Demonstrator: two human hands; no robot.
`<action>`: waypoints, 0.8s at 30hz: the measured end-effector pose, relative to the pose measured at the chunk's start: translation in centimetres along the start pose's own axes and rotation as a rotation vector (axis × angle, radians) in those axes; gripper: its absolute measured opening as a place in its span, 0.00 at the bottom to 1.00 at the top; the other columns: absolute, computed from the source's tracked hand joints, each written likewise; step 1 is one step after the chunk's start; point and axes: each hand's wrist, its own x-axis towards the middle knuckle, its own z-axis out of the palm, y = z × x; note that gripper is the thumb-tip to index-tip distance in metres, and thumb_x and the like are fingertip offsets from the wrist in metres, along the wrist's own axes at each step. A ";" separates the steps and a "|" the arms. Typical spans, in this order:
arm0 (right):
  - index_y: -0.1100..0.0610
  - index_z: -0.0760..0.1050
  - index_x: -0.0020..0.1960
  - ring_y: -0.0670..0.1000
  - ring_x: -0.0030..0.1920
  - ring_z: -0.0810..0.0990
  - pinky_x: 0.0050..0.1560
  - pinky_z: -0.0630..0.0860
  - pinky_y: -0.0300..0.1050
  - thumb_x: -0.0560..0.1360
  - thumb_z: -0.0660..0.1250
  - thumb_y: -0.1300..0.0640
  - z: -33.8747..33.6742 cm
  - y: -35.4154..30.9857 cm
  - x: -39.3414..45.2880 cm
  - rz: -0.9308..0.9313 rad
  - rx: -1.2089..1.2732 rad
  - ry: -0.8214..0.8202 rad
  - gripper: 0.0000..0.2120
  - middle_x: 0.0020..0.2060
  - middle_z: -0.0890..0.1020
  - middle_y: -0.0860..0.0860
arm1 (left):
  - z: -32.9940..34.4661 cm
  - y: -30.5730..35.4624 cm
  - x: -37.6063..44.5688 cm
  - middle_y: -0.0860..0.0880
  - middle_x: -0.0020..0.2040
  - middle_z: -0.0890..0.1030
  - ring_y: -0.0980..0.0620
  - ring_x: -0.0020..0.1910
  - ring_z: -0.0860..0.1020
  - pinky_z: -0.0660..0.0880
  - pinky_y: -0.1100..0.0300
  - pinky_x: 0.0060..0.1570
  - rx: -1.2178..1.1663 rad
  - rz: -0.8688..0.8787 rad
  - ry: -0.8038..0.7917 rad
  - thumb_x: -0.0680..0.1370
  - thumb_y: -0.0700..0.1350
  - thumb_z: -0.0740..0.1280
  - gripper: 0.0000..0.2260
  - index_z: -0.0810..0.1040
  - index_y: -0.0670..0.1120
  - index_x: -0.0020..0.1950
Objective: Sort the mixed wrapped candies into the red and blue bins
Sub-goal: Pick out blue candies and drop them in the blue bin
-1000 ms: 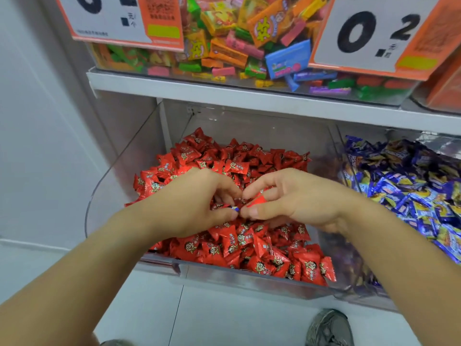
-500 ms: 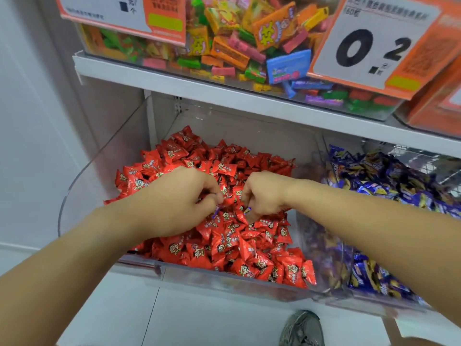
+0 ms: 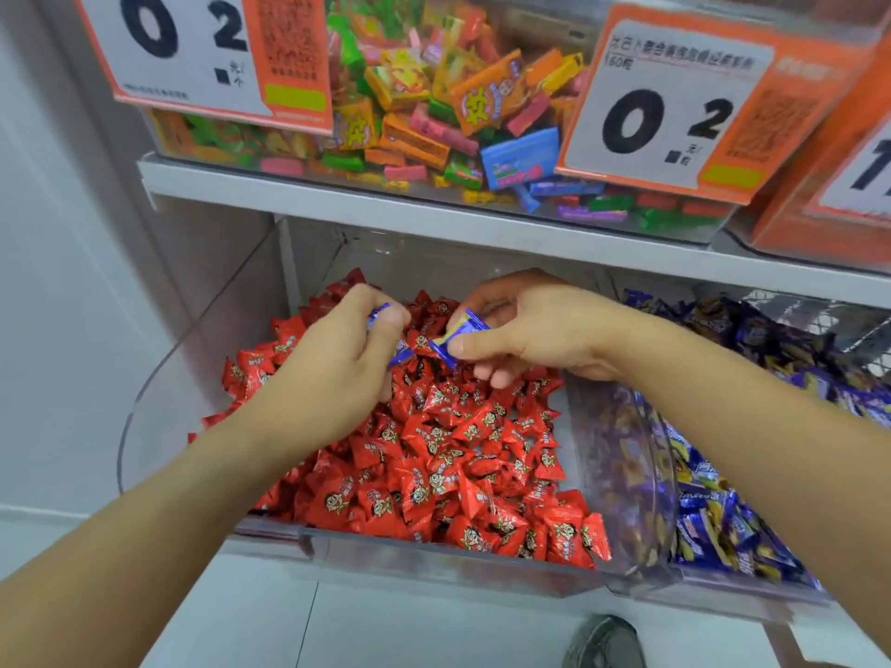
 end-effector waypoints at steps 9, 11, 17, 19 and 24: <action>0.61 0.70 0.61 0.56 0.40 0.85 0.43 0.84 0.43 0.77 0.59 0.77 3.1 -0.7 -0.2 -0.073 0.488 0.039 0.17 0.43 0.83 0.61 | -0.1 0.8 0.3 0.42 0.29 0.80 0.51 0.23 0.70 0.67 0.61 0.24 -0.347 -0.068 -0.033 0.81 0.47 0.64 0.07 0.74 0.47 0.56; 0.58 0.72 0.59 0.55 0.41 0.84 0.40 0.83 0.46 0.78 0.59 0.75 2.2 -0.2 0.0 -0.059 0.354 0.201 0.16 0.46 0.83 0.59 | -1.0 0.4 0.3 0.40 0.29 0.80 0.49 0.23 0.69 0.67 0.61 0.23 -0.363 -0.091 -0.001 0.80 0.43 0.67 0.05 0.75 0.46 0.55; 0.39 0.70 0.70 0.41 0.63 0.72 0.61 0.72 0.36 0.74 0.72 0.42 5.7 1.2 -2.1 -0.412 -0.548 -0.163 0.26 0.64 0.73 0.43 | -3.9 -0.1 -0.3 0.42 0.29 0.81 0.50 0.22 0.72 0.69 0.62 0.24 -0.196 -0.049 0.129 0.81 0.41 0.65 0.02 0.76 0.46 0.50; 0.32 0.59 0.75 0.48 0.73 0.59 0.70 0.68 0.49 0.73 0.70 0.36 7.9 1.8 -1.6 -0.445 -0.659 -0.267 0.34 0.74 0.59 0.46 | -4.8 -0.2 -0.6 0.45 0.29 0.81 0.55 0.23 0.74 0.71 0.65 0.28 -0.078 -0.013 0.193 0.81 0.40 0.65 0.03 0.76 0.48 0.49; 0.32 0.57 0.76 0.59 0.69 0.60 0.74 0.60 0.54 0.76 0.69 0.48 7.5 2.2 1.4 -0.452 -0.950 -0.298 0.34 0.75 0.57 0.54 | -5.7 -0.9 -1.5 0.48 0.32 0.77 0.52 0.25 0.72 0.67 0.65 0.26 0.121 0.008 0.174 0.80 0.38 0.62 0.08 0.75 0.50 0.47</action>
